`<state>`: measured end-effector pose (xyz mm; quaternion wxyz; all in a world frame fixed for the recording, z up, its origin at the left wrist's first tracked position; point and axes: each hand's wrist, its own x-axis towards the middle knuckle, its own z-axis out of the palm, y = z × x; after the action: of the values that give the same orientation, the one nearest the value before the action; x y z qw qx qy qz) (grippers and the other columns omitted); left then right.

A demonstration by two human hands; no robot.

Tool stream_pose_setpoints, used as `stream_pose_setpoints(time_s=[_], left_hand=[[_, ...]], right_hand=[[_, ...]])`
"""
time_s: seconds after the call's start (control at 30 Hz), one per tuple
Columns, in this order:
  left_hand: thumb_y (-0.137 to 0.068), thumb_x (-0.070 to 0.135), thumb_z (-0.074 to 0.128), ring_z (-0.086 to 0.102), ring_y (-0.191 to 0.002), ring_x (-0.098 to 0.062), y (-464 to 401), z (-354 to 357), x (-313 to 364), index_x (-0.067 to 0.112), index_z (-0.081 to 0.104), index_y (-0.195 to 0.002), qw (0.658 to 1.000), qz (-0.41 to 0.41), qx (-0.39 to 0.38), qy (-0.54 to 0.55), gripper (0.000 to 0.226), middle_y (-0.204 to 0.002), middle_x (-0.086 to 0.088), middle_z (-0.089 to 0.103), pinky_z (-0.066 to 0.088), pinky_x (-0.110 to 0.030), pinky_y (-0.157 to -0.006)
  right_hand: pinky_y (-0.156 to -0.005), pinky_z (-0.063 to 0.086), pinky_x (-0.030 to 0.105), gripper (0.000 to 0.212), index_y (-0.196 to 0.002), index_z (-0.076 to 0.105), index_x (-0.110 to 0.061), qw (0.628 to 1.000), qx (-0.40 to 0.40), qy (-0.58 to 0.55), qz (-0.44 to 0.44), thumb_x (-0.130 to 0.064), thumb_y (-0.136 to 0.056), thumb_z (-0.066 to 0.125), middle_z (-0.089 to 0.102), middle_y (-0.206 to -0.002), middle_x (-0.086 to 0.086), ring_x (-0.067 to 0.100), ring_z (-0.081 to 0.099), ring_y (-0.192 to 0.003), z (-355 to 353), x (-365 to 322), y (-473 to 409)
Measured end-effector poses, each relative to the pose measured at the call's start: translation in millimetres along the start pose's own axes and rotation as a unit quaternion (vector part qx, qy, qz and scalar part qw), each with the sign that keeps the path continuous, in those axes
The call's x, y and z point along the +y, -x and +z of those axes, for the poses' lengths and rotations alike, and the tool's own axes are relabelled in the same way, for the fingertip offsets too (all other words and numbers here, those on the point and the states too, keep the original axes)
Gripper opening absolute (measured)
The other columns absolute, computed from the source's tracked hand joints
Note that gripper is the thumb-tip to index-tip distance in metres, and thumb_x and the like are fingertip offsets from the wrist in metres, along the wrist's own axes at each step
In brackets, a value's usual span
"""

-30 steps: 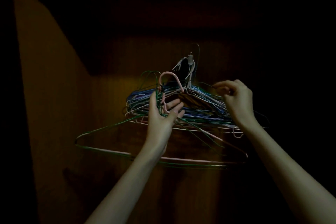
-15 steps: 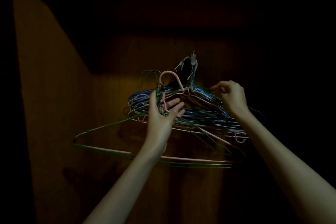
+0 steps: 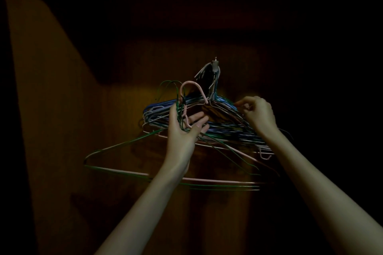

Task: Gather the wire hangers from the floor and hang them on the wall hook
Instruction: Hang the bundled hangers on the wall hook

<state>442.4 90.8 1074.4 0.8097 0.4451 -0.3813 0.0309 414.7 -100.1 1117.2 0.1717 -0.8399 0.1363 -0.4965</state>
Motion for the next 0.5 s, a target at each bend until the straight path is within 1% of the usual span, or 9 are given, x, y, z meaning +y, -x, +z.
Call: stream_pose_setpoints(time_s=[0.07, 0.1, 0.2, 0.27, 0.3, 0.33, 0.37, 0.43, 0.5], left_hand=[[-0.091, -0.008, 0.048, 0.065, -0.104, -0.019, 0.6, 0.7, 0.8, 0.035, 0.031, -0.13, 1.0, -0.002, 0.0, -0.001, 0.061, -0.109, -0.007, 0.063, 0.054, -0.036, -0.09], [-0.091, -0.008, 0.048, 0.065, -0.103, -0.019, 0.7, 0.9, 1.1, 0.035, 0.03, -0.131, 1.0, -0.002, 0.0, -0.004, 0.061, -0.108, -0.007, 0.063, 0.054, -0.035, -0.09], [-0.091, -0.008, 0.048, 0.065, -0.104, -0.02, 1.2, 1.4, 1.3, 0.029, 0.027, -0.14, 1.0, -0.006, 0.001, -0.008, 0.065, -0.109, -0.008, 0.062, 0.054, -0.035, -0.09], [-0.092, -0.008, 0.047, 0.065, -0.104, -0.019, 1.4, 1.4, 0.6, 0.026, 0.022, -0.146, 1.0, -0.011, 0.003, -0.005, 0.068, -0.109, -0.008, 0.062, 0.054, -0.034, -0.089], [-0.092, -0.009, 0.047, 0.065, -0.103, -0.019, 1.6, 1.5, 0.1, 0.025, 0.022, -0.146, 1.0, -0.013, 0.003, -0.004, 0.069, -0.109, -0.008, 0.062, 0.054, -0.033, -0.089], [-0.092, -0.008, 0.047, 0.065, -0.103, -0.018, 2.2, 2.0, -0.3, 0.025, 0.022, -0.147, 1.0, -0.013, 0.002, -0.004, 0.069, -0.109, -0.009, 0.062, 0.054, -0.033, -0.089], [-0.092, -0.008, 0.047, 0.065, -0.103, -0.018, 2.7, 2.7, -0.5, 0.025, 0.022, -0.146, 1.0, -0.012, 0.002, -0.004, 0.068, -0.109, -0.009, 0.062, 0.054, -0.033, -0.089], [-0.091, -0.006, 0.049, 0.065, -0.103, -0.018, 3.4, 4.1, -1.1, 0.024, 0.022, -0.146, 1.0, -0.012, 0.004, -0.003, 0.068, -0.109, -0.009, 0.063, 0.054, -0.033, -0.089], [-0.091, -0.005, 0.05, 0.065, -0.104, -0.018, 4.0, 5.4, -1.6, 0.024, 0.023, -0.145, 1.0, -0.018, 0.007, 0.0, 0.067, -0.111, -0.01, 0.062, 0.054, -0.032, -0.089]], right_hand=[[-0.063, 0.035, 0.016, 0.024, -0.105, 0.068, -0.017, 1.0, 0.004, 0.009, -0.002, -0.004, -0.091, 0.053, 0.054, -0.105, 0.0, 0.007, 0.048, -0.093, -2.2, -0.3, 4.5], [-0.063, 0.036, 0.016, 0.026, -0.107, 0.068, -0.018, 1.0, 0.006, 0.012, -0.004, -0.005, -0.091, 0.053, 0.054, -0.106, -0.001, 0.008, 0.048, -0.094, -3.2, 0.2, 5.7], [-0.082, 0.049, 0.033, 0.031, -0.115, 0.065, -0.021, 1.0, 0.007, 0.026, -0.003, -0.006, -0.089, 0.057, 0.06, -0.115, 0.004, 0.018, 0.055, -0.105, -5.1, 3.6, 8.0], [-0.092, 0.049, 0.041, 0.033, -0.118, 0.063, -0.021, 0.999, 0.007, 0.034, 0.002, -0.009, -0.088, 0.059, 0.061, -0.12, 0.005, 0.021, 0.054, -0.113, -9.6, 1.6, 13.3], [-0.093, 0.048, 0.041, 0.031, -0.118, 0.062, -0.02, 0.999, 0.01, 0.034, -0.006, -0.011, -0.088, 0.06, 0.061, -0.12, 0.005, 0.021, 0.053, -0.114, -12.6, -1.0, 17.6], [-0.093, 0.048, 0.038, 0.029, -0.117, 0.063, -0.018, 0.999, 0.009, 0.027, -0.018, -0.013, -0.089, 0.06, 0.061, -0.119, 0.004, 0.02, 0.053, -0.113, -15.7, -4.3, 23.4], [-0.091, 0.047, 0.029, 0.026, -0.114, 0.064, -0.017, 0.999, 0.001, 0.006, -0.032, -0.014, -0.089, 0.06, 0.061, -0.115, 0.002, 0.017, 0.054, -0.108, -18.6, -9.1, 30.7], [-0.078, 0.039, 0.007, 0.021, -0.108, 0.066, -0.015, 0.997, -0.041, -0.054, -0.044, -0.014, -0.089, 0.059, 0.059, -0.103, -0.005, 0.006, 0.053, -0.095, -22.7, -23.7, 49.9], [-0.074, 0.038, 0.004, 0.018, -0.105, 0.068, -0.018, 0.989, -0.097, -0.1, -0.046, -0.017, -0.09, 0.059, 0.061, -0.096, -0.01, 0.0, 0.054, -0.088, -20.9, -36.3, 67.6]])
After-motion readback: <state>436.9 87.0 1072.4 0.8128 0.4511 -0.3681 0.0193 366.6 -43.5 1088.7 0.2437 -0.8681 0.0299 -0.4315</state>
